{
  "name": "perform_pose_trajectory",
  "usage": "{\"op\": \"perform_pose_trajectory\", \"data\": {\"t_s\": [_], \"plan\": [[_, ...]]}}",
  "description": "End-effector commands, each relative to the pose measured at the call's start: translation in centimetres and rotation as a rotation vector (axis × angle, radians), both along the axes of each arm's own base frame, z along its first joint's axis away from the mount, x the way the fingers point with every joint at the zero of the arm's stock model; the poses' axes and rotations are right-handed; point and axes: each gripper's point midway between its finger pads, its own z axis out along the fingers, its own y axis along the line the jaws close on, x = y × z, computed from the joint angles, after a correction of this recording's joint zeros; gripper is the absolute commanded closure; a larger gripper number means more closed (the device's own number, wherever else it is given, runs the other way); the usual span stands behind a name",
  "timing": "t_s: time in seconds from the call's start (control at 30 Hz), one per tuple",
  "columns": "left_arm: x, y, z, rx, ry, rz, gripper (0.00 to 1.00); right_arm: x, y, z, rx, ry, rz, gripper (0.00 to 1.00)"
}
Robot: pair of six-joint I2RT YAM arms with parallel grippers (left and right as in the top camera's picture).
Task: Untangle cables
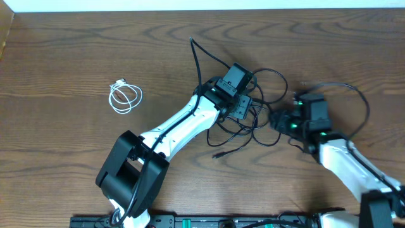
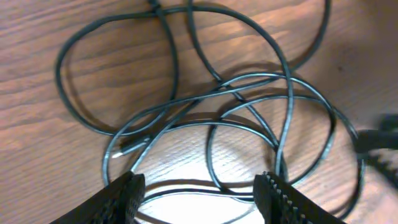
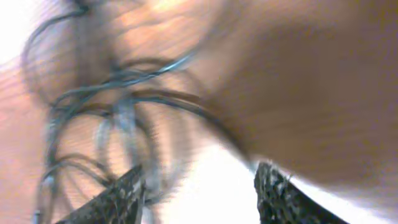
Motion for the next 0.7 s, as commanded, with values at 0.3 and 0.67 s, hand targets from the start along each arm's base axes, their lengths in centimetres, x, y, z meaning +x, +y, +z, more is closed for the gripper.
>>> {"op": "perform_pose_trajectory", "data": {"t_s": [0.3,0.67], "plan": [[1.6,-2.2,1.2,-0.129,-0.05,0.037,0.39,-2.3,-7.6,-1.9,-0.17,0.139,-0.43,0.01],[2.2,-6.0,-2.8,-0.208,-0.031,0.09,0.39,-2.8,-8.0,-3.5,-0.197,0.188,-0.45,0.01]]}}
